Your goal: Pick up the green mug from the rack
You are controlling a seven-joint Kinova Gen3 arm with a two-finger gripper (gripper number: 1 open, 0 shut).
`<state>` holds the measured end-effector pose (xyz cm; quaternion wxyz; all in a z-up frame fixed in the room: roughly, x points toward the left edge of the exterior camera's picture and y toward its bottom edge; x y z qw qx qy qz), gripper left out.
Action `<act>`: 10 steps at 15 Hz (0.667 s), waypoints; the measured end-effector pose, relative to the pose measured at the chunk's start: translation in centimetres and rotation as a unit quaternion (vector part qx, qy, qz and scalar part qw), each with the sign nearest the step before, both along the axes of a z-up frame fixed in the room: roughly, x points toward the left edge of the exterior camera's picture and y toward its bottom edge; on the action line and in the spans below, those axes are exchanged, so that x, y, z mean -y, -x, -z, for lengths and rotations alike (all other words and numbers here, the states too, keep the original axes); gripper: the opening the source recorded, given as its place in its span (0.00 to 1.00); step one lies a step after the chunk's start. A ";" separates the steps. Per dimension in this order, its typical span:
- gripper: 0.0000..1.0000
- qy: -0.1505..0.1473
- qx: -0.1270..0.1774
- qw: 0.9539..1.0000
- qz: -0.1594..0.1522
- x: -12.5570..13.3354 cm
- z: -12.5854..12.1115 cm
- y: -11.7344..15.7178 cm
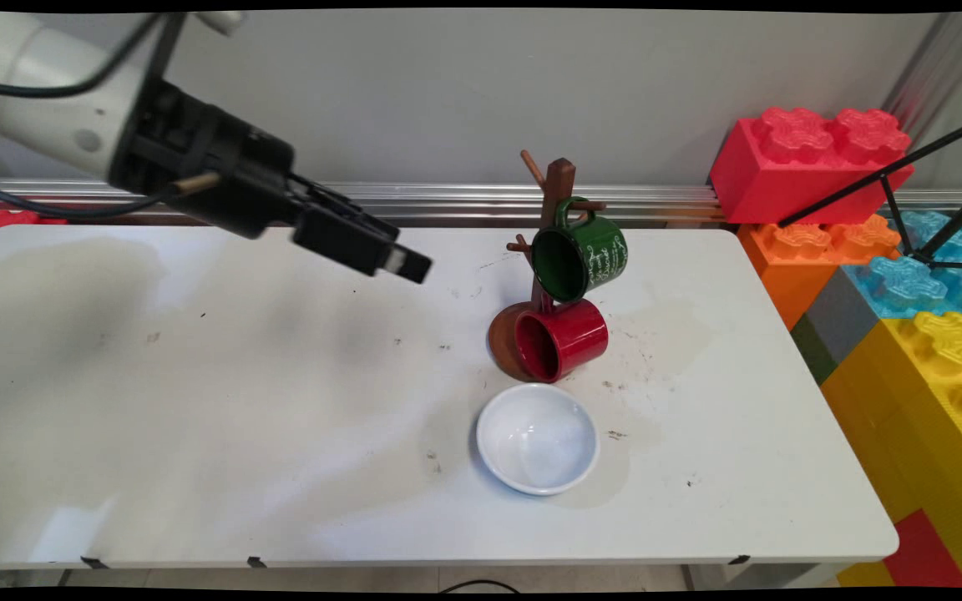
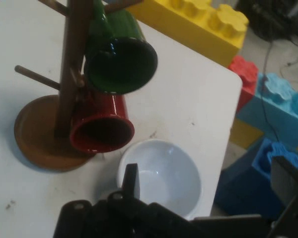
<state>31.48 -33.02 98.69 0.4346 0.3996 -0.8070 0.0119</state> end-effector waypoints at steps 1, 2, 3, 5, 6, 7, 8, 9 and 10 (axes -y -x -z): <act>1.00 -0.001 0.000 1.000 -0.007 0.1 0.1 0.6; 1.00 -0.002 0.000 1.000 -0.017 0.3 0.2 1.4; 1.00 -0.003 0.001 1.000 -0.022 0.4 0.3 2.0; 1.00 -0.005 0.006 0.999 -0.035 0.8 0.7 3.8; 1.00 -0.007 0.009 0.999 -0.041 0.9 0.9 4.6; 1.00 -0.009 0.013 0.999 -0.045 1.0 1.2 5.4; 1.00 -0.010 0.016 0.999 -0.048 1.1 1.3 5.7; 1.00 -0.013 0.022 0.998 -0.054 1.2 1.6 6.5; 1.00 -0.015 0.027 0.998 -0.057 1.3 1.8 6.9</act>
